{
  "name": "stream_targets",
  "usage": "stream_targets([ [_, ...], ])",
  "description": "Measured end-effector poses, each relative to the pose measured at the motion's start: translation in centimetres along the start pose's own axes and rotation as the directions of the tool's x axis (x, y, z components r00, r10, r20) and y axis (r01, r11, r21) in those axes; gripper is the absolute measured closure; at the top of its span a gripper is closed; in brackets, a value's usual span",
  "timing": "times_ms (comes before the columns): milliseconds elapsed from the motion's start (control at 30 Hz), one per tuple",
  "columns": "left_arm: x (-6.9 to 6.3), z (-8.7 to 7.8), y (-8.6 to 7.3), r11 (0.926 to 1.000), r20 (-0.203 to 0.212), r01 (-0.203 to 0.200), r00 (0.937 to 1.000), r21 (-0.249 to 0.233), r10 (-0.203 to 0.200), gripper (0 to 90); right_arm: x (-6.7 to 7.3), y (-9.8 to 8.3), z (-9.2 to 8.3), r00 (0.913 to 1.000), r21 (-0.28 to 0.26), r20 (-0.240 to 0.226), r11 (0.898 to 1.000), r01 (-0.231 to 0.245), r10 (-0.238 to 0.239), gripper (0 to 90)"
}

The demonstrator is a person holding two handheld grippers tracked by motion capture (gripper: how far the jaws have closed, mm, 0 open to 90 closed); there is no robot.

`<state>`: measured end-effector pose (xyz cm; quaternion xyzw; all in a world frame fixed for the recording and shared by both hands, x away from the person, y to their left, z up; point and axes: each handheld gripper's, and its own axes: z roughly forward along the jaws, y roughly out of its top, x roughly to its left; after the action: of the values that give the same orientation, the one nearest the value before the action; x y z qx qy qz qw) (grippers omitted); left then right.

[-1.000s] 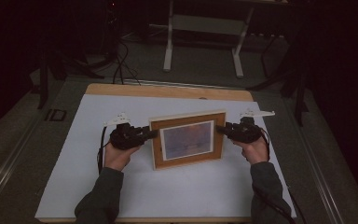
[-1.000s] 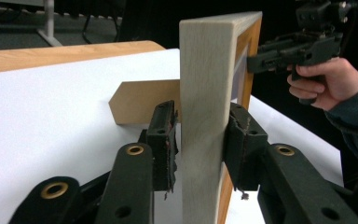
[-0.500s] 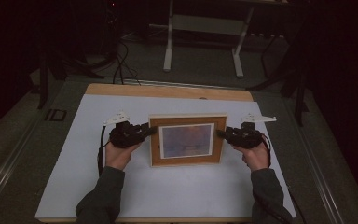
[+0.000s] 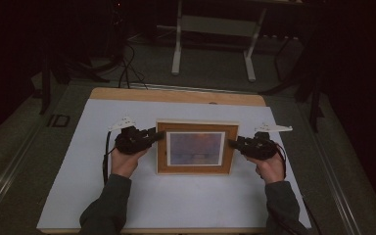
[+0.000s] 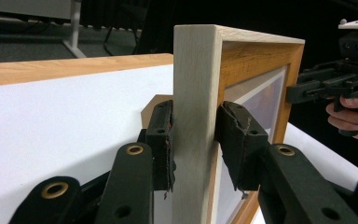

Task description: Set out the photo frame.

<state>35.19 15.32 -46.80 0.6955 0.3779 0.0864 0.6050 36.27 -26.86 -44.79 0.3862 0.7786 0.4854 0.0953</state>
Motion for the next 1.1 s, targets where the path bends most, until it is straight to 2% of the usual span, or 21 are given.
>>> stream_targets([
  [400,-0.05,-0.12,0.01,1.0000,0.007,0.002,1.0000,0.004,-0.002,66.2,0.11,-0.36,-0.33,0.9999,-0.008,-0.015,1.000,0.005,-0.005,65.1],
  [667,-0.07,-0.31,-0.14,0.9996,0.014,0.028,0.9995,0.002,-0.028,66.4,0.16,-0.42,-0.27,0.9999,-0.013,-0.014,1.000,0.004,-0.004,65.0],
  [1100,0.07,-0.52,-0.11,0.9987,0.031,0.049,0.9983,0.014,-0.049,64.7,0.41,-0.37,-0.16,1.0000,-0.023,0.004,1.000,0.003,-0.003,63.4],
])
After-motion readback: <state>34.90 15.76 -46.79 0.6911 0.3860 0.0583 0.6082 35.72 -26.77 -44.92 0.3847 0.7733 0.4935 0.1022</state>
